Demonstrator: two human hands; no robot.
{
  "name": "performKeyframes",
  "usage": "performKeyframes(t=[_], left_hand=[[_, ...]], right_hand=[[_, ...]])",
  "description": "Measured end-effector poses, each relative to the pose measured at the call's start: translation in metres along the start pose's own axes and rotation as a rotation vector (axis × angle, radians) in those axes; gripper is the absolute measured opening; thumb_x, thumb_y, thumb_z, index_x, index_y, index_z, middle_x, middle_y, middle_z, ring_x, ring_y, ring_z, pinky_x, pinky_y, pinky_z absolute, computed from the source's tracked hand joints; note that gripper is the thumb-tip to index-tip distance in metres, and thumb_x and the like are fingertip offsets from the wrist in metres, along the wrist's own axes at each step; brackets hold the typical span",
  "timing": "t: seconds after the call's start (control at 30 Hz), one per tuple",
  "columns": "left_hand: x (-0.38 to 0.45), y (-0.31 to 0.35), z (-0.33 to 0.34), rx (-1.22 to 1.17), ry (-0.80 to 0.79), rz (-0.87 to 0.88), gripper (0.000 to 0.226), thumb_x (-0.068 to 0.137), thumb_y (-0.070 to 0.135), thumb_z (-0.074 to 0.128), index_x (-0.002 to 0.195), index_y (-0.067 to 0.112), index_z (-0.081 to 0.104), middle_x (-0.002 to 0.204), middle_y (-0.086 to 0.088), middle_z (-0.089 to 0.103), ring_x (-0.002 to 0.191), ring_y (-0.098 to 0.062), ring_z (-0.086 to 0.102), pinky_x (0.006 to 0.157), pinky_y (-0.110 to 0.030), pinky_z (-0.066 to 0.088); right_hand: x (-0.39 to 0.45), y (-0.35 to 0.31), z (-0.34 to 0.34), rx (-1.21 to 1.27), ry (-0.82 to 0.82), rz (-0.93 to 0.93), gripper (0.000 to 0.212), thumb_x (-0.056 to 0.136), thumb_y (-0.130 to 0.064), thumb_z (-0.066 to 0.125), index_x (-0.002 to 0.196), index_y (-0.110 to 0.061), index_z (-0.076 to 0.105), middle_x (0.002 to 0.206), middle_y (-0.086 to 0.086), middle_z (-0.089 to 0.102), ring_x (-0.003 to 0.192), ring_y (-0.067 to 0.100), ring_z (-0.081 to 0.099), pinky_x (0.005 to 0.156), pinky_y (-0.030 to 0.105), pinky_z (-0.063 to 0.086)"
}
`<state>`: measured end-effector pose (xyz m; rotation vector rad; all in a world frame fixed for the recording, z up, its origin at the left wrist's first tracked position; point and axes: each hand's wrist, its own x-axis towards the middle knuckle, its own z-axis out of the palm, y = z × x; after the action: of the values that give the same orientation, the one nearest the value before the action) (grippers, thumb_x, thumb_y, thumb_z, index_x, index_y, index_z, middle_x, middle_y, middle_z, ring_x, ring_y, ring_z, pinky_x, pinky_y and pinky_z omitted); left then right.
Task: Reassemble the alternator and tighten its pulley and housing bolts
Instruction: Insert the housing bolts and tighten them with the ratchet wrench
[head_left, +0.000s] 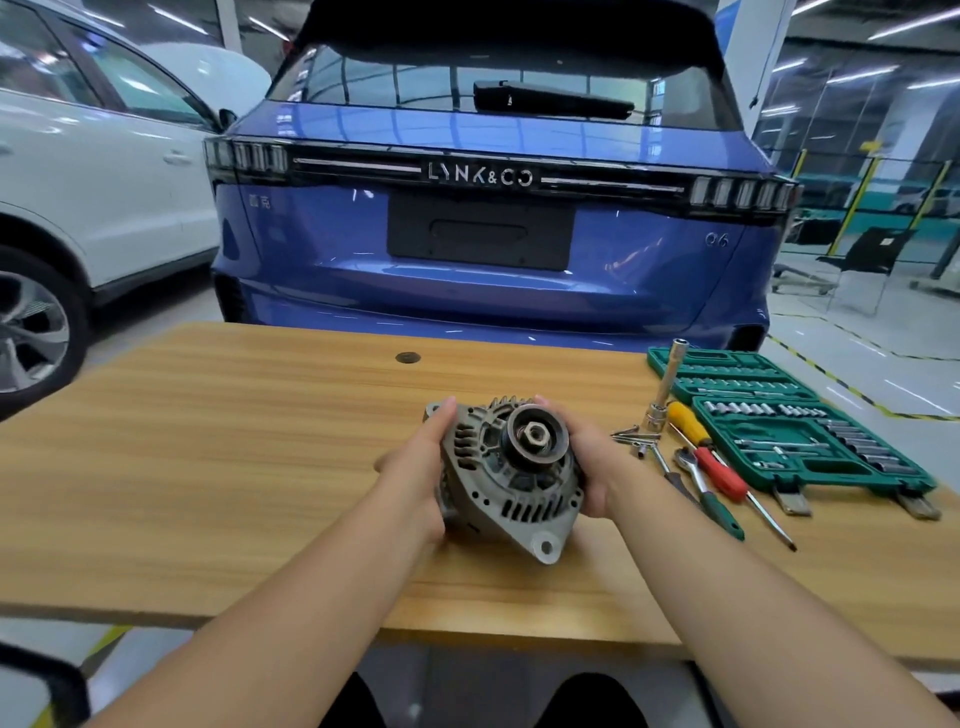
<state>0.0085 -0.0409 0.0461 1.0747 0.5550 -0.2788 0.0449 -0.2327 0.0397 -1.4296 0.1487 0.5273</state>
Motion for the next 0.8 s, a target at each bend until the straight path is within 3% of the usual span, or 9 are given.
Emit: performKeyframes(t=[0.07, 0.1, 0.13, 0.2, 0.33, 0.47, 0.57, 0.73, 0.8], left_hand=[[0.003, 0.004, 0.003, 0.054, -0.045, -0.01, 0.093, 0.06, 0.065, 0.09, 0.133, 0.016, 0.059, 0.108, -0.017, 0.077, 0.091, -0.04, 0.077, 0.073, -0.054, 0.062], [0.005, 0.004, 0.003, 0.096, -0.068, -0.001, 0.084, 0.063, 0.065, 0.089, 0.126, 0.016, 0.064, 0.097, -0.014, 0.08, 0.08, -0.037, 0.079, 0.063, -0.049, 0.063], [0.006, 0.003, 0.002, 0.144, -0.081, 0.005, 0.074, 0.065, 0.066, 0.087, 0.118, 0.017, 0.068, 0.086, -0.011, 0.08, 0.067, -0.032, 0.078, 0.052, -0.042, 0.061], [0.01, 0.003, -0.002, 0.227, -0.1, 0.005, 0.065, 0.066, 0.068, 0.085, 0.105, 0.018, 0.07, 0.075, -0.008, 0.079, 0.054, -0.025, 0.073, 0.052, -0.035, 0.056], [0.017, 0.008, -0.006, 0.254, -0.205, 0.046, 0.05, 0.076, 0.06, 0.081, 0.107, 0.021, 0.072, 0.089, -0.011, 0.08, 0.07, -0.031, 0.078, 0.063, -0.049, 0.062], [0.022, 0.013, -0.006, 0.269, -0.195, 0.169, 0.007, 0.088, 0.043, 0.077, 0.09, 0.038, 0.072, 0.089, -0.003, 0.081, 0.076, -0.032, 0.079, 0.084, -0.066, 0.054], [0.02, 0.016, -0.007, 0.271, -0.188, 0.149, 0.019, 0.089, 0.037, 0.077, 0.105, 0.034, 0.068, 0.095, -0.006, 0.081, 0.096, -0.04, 0.075, 0.099, -0.077, 0.042], [0.014, 0.014, -0.012, 0.283, -0.242, 0.157, 0.016, 0.093, 0.037, 0.069, 0.107, 0.033, 0.061, 0.095, -0.001, 0.081, 0.096, -0.037, 0.071, 0.095, -0.076, 0.04], [0.013, 0.015, -0.016, 0.328, -0.252, 0.17, 0.021, 0.095, 0.039, 0.068, 0.114, 0.033, 0.061, 0.108, -0.001, 0.078, 0.102, -0.037, 0.067, 0.094, -0.082, 0.037]], right_hand=[[0.002, 0.003, 0.0, 0.017, 0.02, -0.031, 0.061, 0.075, -0.071, 0.069, 0.096, -0.016, 0.082, 0.115, 0.017, 0.074, 0.1, 0.032, 0.074, 0.076, 0.038, 0.059], [0.002, 0.005, -0.001, 0.014, 0.026, -0.049, 0.06, 0.078, -0.071, 0.067, 0.099, -0.016, 0.081, 0.116, 0.016, 0.074, 0.102, 0.032, 0.074, 0.08, 0.039, 0.058], [0.002, 0.005, -0.002, 0.009, 0.03, -0.064, 0.061, 0.079, -0.071, 0.066, 0.102, -0.016, 0.081, 0.116, 0.016, 0.073, 0.104, 0.032, 0.073, 0.086, 0.042, 0.057], [0.002, 0.007, -0.003, 0.0, 0.043, -0.084, 0.066, 0.077, -0.072, 0.066, 0.11, -0.015, 0.078, 0.118, 0.016, 0.073, 0.108, 0.034, 0.071, 0.1, 0.049, 0.052], [0.005, 0.011, -0.004, 0.028, 0.067, -0.117, 0.071, 0.079, -0.07, 0.067, 0.122, -0.013, 0.072, 0.118, 0.016, 0.073, 0.109, 0.034, 0.07, 0.104, 0.052, 0.049], [0.002, 0.015, -0.002, 0.083, 0.086, -0.188, 0.06, 0.089, -0.064, 0.06, 0.121, -0.014, 0.072, 0.114, 0.016, 0.074, 0.104, 0.032, 0.073, 0.091, 0.045, 0.055], [0.0, 0.02, 0.001, 0.086, 0.146, -0.265, 0.051, 0.095, -0.058, 0.057, 0.128, -0.02, 0.067, 0.116, 0.012, 0.074, 0.108, 0.032, 0.071, 0.099, 0.052, 0.053], [-0.002, 0.019, 0.003, 0.031, 0.209, -0.318, 0.044, 0.099, -0.053, 0.053, 0.134, -0.026, 0.062, 0.118, 0.005, 0.074, 0.11, 0.028, 0.07, 0.103, 0.054, 0.051], [-0.004, 0.017, 0.004, 0.01, 0.198, -0.312, 0.044, 0.1, -0.054, 0.052, 0.13, -0.025, 0.064, 0.115, 0.006, 0.075, 0.107, 0.028, 0.071, 0.1, 0.053, 0.053]])
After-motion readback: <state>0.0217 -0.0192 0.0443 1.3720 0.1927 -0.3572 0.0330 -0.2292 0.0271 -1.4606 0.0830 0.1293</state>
